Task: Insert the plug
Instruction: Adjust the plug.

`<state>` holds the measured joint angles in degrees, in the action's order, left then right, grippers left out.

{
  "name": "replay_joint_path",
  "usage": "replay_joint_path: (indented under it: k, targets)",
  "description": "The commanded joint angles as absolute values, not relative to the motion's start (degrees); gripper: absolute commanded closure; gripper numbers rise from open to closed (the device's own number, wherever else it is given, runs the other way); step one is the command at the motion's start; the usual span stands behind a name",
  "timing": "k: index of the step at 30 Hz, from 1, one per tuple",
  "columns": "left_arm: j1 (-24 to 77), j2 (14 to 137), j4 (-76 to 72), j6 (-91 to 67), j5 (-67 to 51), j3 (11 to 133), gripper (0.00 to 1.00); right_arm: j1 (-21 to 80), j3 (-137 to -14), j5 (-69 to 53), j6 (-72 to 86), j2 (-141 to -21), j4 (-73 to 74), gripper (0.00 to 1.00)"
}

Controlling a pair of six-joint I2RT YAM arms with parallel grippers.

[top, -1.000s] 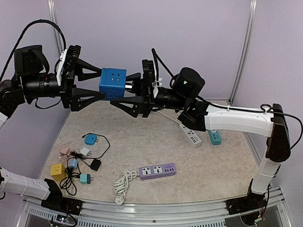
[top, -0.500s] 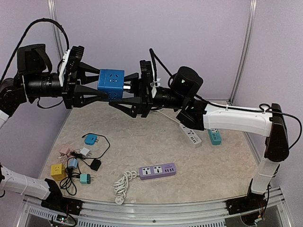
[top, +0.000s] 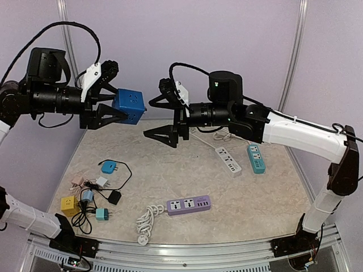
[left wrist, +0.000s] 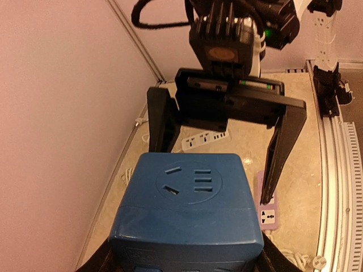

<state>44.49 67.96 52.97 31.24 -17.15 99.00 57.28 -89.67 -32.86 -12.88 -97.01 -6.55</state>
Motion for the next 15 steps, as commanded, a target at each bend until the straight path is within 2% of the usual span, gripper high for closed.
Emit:
replay_joint_path:
  k: [1,7,15]
  targets:
    - [47.0,71.8,64.4,33.2,-2.7,101.9,1.0,56.9,-93.6,-23.0,-23.7,-93.7,15.3,0.0]
    - [50.3,76.0,68.8,32.9,-1.5,104.8,1.0,57.0,-97.9,-25.2,-24.2,-96.4,15.4,0.0]
    - [50.5,76.8,67.4,31.9,-1.8,104.5,1.0,57.0,-103.3,-31.9,-23.6,-101.4,17.5,0.0]
